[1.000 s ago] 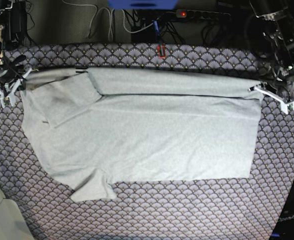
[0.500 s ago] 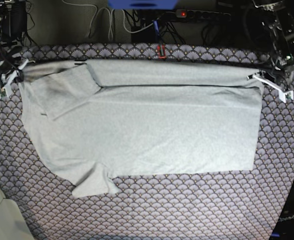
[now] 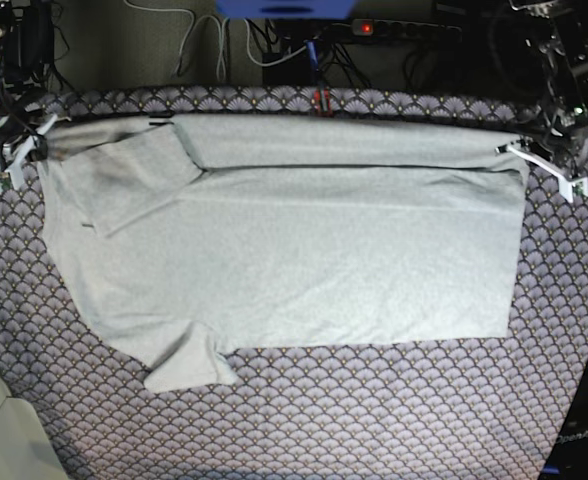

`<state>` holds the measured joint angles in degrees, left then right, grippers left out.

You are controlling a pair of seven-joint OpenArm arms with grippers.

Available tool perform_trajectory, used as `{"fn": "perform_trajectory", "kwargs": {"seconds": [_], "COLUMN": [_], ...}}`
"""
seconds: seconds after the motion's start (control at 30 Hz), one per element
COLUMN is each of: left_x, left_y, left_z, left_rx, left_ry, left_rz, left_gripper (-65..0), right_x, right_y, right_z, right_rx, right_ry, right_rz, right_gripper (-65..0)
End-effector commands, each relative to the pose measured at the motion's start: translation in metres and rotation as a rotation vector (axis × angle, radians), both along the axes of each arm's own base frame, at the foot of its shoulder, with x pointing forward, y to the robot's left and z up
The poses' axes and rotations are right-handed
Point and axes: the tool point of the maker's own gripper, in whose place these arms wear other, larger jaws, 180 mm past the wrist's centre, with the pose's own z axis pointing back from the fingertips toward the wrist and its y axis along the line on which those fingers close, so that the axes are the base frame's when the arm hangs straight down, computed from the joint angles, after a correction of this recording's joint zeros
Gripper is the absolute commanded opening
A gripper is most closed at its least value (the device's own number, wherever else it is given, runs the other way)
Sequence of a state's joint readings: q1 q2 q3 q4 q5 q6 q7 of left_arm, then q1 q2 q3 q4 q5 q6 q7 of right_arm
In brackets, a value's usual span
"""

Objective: Fold the T-shirt properly
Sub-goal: 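Drag the folded shirt with both grippers toward the arm bases, then open both grippers, release the shirt edge and raise them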

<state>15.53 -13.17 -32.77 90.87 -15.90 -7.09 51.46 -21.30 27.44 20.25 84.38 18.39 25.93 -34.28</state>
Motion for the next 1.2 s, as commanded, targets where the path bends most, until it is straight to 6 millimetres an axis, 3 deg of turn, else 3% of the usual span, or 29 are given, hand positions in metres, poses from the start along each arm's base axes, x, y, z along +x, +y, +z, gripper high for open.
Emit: {"fn": "perform_trajectory", "kwargs": {"seconds": [0.0, 0.1, 0.23, 0.37, 0.53, 0.77, 0.93, 1.07, 1.17], "left_x": [0.004, 0.005, 0.009, 0.012, 0.013, 0.02, 0.027, 0.033, 0.035], "left_y": [0.011, 0.007, 0.0, -0.001, 0.0, 0.017, 0.036, 0.038, 0.038], "left_z": [0.01, 0.01, 0.012, 0.013, 0.014, 0.027, 0.042, 0.048, 0.049], "left_rx": [0.041, 0.038, 0.039, 0.036, 0.039, 0.073, 0.087, 0.091, 0.091], "left_ry": [-0.019, -0.02, -0.025, -0.031, -0.034, -0.061, -0.109, -0.129, -0.133], "left_rz": [0.002, -0.039, -0.111, -0.115, -0.118, -0.102, -0.04, -0.033, -0.034], "left_gripper": [-53.9, -39.5, -22.2, -15.0, -14.1, -14.0, -14.0, -13.9, -13.9], "right_x": [-0.002, -0.005, -0.018, -0.021, -0.024, -0.019, -0.013, 0.0, 0.005], "right_y": [-0.01, -0.01, -0.016, -0.02, -0.018, -0.022, -0.042, -0.058, -0.054], "right_z": [0.004, 0.002, -0.004, -0.003, -0.006, -0.001, 0.014, 0.045, 0.059], "right_rx": [-0.033, -0.036, -0.057, -0.068, -0.067, -0.074, -0.104, -0.14, -0.163], "right_ry": [0.015, 0.036, 0.137, 0.155, 0.167, 0.151, 0.115, 0.02, -0.014], "right_rz": [0.001, -0.002, -0.016, -0.013, -0.006, -0.012, -0.051, -0.095, -0.071], "right_gripper": [-65.0, -65.0, -55.9, -50.5, -50.3, -50.4, -50.4, -50.6, -50.6]}}
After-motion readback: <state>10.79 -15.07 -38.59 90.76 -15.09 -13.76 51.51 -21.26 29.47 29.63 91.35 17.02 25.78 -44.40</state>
